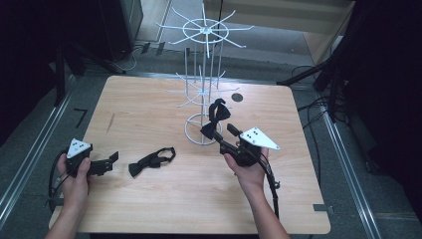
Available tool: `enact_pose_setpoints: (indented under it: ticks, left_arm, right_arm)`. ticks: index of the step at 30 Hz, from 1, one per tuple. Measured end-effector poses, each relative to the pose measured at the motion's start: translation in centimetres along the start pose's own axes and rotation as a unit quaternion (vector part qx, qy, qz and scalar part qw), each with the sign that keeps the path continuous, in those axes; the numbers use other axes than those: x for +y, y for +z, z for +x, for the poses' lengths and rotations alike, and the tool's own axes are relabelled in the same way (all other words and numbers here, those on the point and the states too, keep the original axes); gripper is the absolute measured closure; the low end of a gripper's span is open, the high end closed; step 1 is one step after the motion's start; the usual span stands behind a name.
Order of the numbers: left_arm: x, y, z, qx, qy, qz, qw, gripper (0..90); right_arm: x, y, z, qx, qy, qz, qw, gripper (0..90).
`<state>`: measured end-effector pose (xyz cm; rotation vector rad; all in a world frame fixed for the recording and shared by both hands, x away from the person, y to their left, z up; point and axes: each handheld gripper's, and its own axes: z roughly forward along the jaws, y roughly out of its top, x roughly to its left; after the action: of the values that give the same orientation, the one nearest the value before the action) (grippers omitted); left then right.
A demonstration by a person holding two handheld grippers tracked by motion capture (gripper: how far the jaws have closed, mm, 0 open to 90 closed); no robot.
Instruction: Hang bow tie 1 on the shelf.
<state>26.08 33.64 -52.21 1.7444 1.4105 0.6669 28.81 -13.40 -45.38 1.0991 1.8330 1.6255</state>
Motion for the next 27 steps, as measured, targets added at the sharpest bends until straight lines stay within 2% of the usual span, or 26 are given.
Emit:
enact_pose_setpoints:
  ticks: [7,13,21,22,27]
  left_arm:
    - [0.0,0.1,0.0,-0.003,0.001,-0.001,1.0000,0.0]
    - [0.0,0.0,0.1,-0.007,0.000,-0.003,1.0000,0.0]
    - [0.0,0.0,0.1,-0.003,-0.001,-0.004,1.0000,0.0]
    - [0.0,0.0,0.1,-0.003,-0.001,-0.005,1.0000,0.0]
    - [0.0,0.0,0.0,-0.001,0.000,-0.005,1.0000,0.0]
  right_arm:
    - [-0.1,0.4,0.4,0.005,0.001,0.002,1.0000,45.6]
    - [-0.2,1.0,1.4,0.015,-0.004,0.008,0.9998,45.6]
    - [-0.7,1.5,3.1,0.035,-0.017,0.020,0.9990,45.6]
    - [-0.9,1.7,3.7,0.042,-0.021,0.025,0.9986,45.6]
    - [-1.6,2.4,4.9,0.054,-0.030,0.037,0.9974,45.6]
